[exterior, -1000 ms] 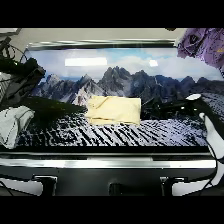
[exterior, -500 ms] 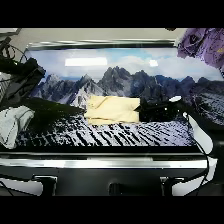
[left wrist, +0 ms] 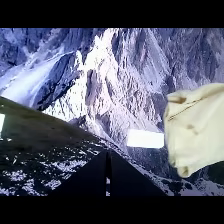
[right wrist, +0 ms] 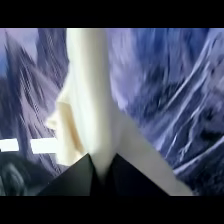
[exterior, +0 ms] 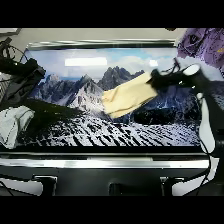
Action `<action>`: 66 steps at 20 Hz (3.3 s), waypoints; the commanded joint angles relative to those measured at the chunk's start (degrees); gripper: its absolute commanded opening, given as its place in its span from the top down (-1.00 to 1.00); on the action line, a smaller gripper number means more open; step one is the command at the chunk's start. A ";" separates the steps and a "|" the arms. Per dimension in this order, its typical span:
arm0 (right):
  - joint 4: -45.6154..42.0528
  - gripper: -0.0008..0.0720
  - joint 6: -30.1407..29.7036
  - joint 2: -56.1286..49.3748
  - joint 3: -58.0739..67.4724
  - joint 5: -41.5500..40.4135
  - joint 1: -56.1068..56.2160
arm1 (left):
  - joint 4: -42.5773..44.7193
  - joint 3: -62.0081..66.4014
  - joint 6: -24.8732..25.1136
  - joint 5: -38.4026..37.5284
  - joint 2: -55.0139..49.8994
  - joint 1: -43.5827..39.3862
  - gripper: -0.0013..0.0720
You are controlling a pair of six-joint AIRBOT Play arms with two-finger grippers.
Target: Fold the clothes and pants, and hang the long-sleeved shirts on hangers.
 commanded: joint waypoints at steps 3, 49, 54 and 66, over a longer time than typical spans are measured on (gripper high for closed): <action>-2.80 0.90 8.72 -0.04 12.48 0.20 -9.33 | 0.02 -0.02 0.00 -0.59 -0.02 0.04 0.92; -52.96 -0.32 19.63 37.16 -43.34 3.39 -35.43 | 0.02 -0.07 -0.22 -3.30 -0.02 -1.92 0.91; -22.36 0.71 -11.67 37.07 -38.27 -12.79 -25.33 | 2.36 -0.09 3.30 -2.91 1.16 -3.69 0.92; -24.11 0.89 -18.32 36.89 -38.29 -9.33 15.96 | 12.35 -33.68 8.83 20.35 27.56 -10.43 0.92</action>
